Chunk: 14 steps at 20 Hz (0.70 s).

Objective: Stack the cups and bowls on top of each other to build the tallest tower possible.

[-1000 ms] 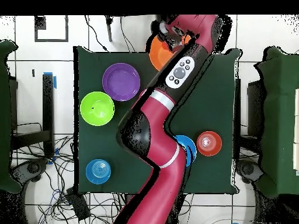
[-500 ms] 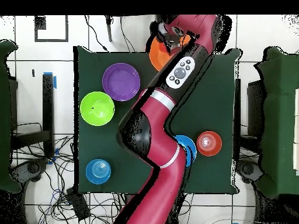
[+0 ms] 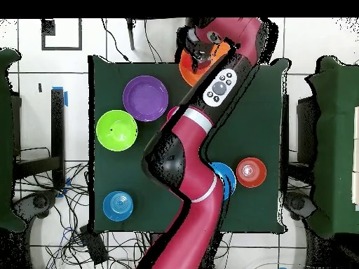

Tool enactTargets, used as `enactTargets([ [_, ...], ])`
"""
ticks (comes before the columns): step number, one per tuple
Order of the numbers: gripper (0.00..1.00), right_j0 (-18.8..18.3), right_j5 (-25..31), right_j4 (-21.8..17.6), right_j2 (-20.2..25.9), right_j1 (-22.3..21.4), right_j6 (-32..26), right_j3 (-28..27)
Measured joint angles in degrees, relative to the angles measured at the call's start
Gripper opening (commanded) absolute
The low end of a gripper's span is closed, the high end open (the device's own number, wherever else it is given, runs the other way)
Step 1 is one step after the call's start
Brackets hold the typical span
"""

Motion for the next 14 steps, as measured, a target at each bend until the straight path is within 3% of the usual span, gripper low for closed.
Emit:
enactTargets([
  [9, 0.00, 0.31, 0.34, -1.84, 3.12, 0.31, -1.02, -0.37],
  [14, 0.00, 1.59, -0.54, -6.39, 6.38, 0.42, -1.02, -0.35],
])
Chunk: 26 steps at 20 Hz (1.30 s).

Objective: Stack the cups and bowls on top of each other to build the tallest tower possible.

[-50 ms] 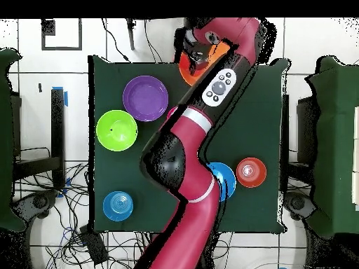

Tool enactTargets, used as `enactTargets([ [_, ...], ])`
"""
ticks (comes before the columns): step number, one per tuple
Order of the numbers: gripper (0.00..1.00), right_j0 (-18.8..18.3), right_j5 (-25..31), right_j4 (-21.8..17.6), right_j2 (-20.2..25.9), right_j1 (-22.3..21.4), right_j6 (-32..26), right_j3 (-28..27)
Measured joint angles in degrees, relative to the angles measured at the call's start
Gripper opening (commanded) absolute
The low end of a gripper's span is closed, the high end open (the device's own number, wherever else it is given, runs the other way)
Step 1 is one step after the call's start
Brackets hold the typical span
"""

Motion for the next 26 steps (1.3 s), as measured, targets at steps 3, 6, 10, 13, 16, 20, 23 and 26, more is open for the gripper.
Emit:
enactTargets([
  [3, 0.00, 1.26, -0.88, -3.44, 3.15, 0.24, 0.00, 0.05],
  [6, 0.00, 2.93, -1.50, -7.53, 6.99, 0.69, 0.00, 0.39],
  [10, 0.00, 7.17, -3.47, -16.61, 14.62, 1.77, -0.05, 3.04],
  [13, 0.00, 10.82, -4.78, -23.92, 19.86, 2.04, -0.05, 5.29],
  [16, 0.00, 13.61, -5.01, -29.80, 24.05, 1.84, -0.07, 6.26],
  [20, 0.00, 14.98, -4.99, -34.50, 26.99, 1.01, -0.09, 5.19],
  [23, 0.00, 12.14, -4.98, -32.04, 24.81, 0.04, -0.55, 1.39],
  [26, 0.00, 9.90, -4.98, -29.09, 22.62, -0.54, -1.48, -0.50],
])
